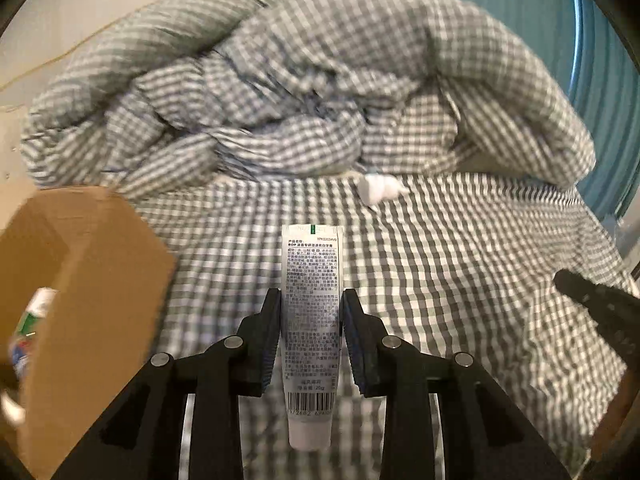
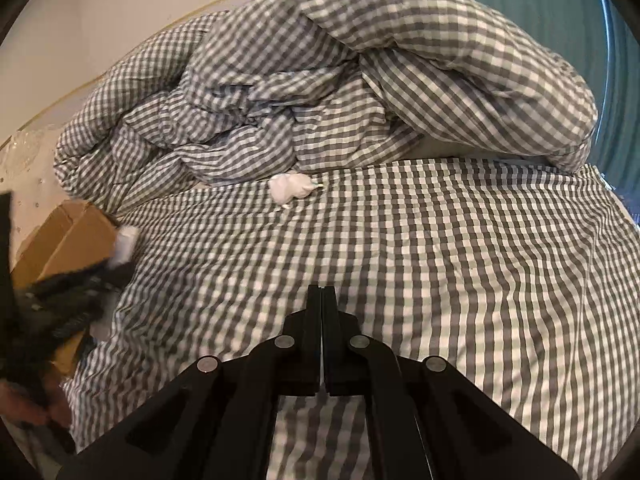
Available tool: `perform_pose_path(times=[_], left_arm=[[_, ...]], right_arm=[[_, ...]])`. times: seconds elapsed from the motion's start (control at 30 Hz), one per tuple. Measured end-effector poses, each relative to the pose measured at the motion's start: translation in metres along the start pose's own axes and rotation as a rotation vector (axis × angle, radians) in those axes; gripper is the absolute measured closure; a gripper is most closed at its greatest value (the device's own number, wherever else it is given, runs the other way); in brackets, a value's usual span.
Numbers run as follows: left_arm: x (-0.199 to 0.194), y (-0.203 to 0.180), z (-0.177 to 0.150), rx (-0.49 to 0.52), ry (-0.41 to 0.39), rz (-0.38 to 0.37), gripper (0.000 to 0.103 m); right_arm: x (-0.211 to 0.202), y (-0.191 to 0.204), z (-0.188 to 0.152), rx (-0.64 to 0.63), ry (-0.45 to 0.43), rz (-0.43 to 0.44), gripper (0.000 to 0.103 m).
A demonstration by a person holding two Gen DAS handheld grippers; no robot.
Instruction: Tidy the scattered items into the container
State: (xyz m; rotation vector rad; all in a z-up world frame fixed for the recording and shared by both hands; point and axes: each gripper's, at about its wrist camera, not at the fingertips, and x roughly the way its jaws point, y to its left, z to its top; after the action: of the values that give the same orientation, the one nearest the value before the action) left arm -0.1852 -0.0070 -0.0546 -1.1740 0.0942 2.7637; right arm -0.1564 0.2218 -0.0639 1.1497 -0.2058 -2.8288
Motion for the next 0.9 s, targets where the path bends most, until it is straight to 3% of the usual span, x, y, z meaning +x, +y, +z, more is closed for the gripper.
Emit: perform_pose_path(times=[0.37, 0.57, 0.67, 0.7, 0.73, 0.77, 0.8, 0.83, 0.9], left_arm=[[-0.109, 0.127, -0.001, -0.112, -0.071, 0.209, 0.073], [-0.118, 0.189, -0.011, -0.18, -0.069, 0.296, 0.076], [-0.112, 0.202, -0.025, -0.199, -0.048, 0.261, 0.074], [-0.112, 0.199, -0.032, -0.181, -0.049, 0.245, 0.071], [-0.111, 0.195, -0.036, -0.158, -0.051, 0.228, 0.056], [-0.111, 0.186, -0.043, -0.133, -0.055, 0.214, 0.027], [-0.112, 0.179, -0.049, -0.118, -0.063, 0.21, 0.015], [-0.113, 0.17, -0.054, -0.1, -0.074, 0.2, 0.007], [-0.112, 0.151, -0.063, -0.057, -0.088, 0.159, 0.007]], right_arm=[[-0.053, 0.085, -0.011, -0.094, -0.052, 0.073, 0.103], [-0.05, 0.133, -0.024, -0.151, -0.019, 0.109, 0.103], [-0.043, 0.154, -0.03, -0.189, 0.001, 0.117, 0.103], [-0.041, 0.16, -0.031, -0.198, 0.007, 0.121, 0.103], [-0.039, 0.164, -0.032, -0.203, 0.011, 0.124, 0.103], [-0.036, 0.168, -0.032, -0.208, 0.017, 0.123, 0.103], [-0.034, 0.17, -0.032, -0.213, 0.021, 0.123, 0.103], [-0.031, 0.173, -0.033, -0.217, 0.026, 0.124, 0.103], [-0.029, 0.176, -0.033, -0.221, 0.035, 0.127, 0.103]])
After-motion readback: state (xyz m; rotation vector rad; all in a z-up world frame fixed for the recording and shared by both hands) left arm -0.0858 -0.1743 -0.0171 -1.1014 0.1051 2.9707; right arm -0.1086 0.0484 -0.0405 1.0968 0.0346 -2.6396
